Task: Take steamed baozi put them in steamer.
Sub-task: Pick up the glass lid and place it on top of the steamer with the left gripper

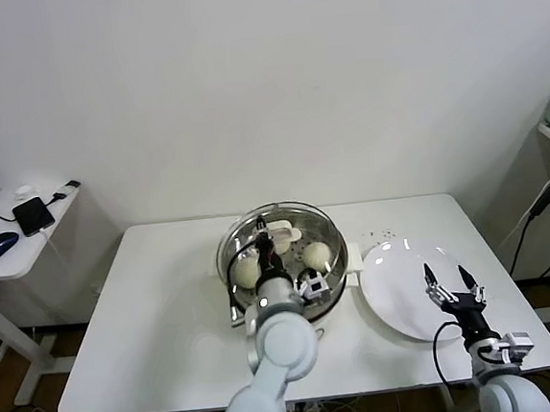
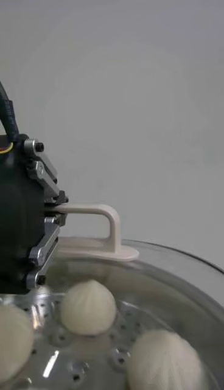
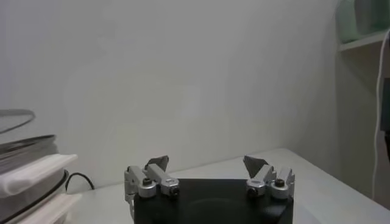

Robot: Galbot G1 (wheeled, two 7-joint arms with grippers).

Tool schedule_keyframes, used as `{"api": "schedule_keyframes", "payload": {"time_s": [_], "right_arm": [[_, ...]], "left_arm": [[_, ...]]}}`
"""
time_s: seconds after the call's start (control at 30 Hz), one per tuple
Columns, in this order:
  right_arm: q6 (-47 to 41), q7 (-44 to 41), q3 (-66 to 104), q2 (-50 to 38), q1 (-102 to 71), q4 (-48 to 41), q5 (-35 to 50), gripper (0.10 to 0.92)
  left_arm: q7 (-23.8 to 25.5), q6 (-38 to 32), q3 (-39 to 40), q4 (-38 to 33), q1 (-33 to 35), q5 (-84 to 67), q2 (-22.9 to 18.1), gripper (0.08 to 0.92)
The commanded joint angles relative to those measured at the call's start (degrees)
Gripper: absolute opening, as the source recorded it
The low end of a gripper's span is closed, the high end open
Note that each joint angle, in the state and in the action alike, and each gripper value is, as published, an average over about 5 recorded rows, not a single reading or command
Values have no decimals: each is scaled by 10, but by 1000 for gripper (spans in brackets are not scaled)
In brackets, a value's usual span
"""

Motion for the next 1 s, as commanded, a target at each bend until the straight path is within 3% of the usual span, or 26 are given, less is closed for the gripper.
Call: {"api": "schedule_keyframes", "payload": {"time_s": [0.03, 1.0], "right_arm": [[1, 0, -2, 1, 3, -3, -1, 823], [6, -1, -6, 6, 3, -8, -5, 823]], "left_arm": [[-18, 28, 32, 35, -19, -14, -28, 163], [-74, 0, 18, 67, 4, 31, -28, 163]]}}
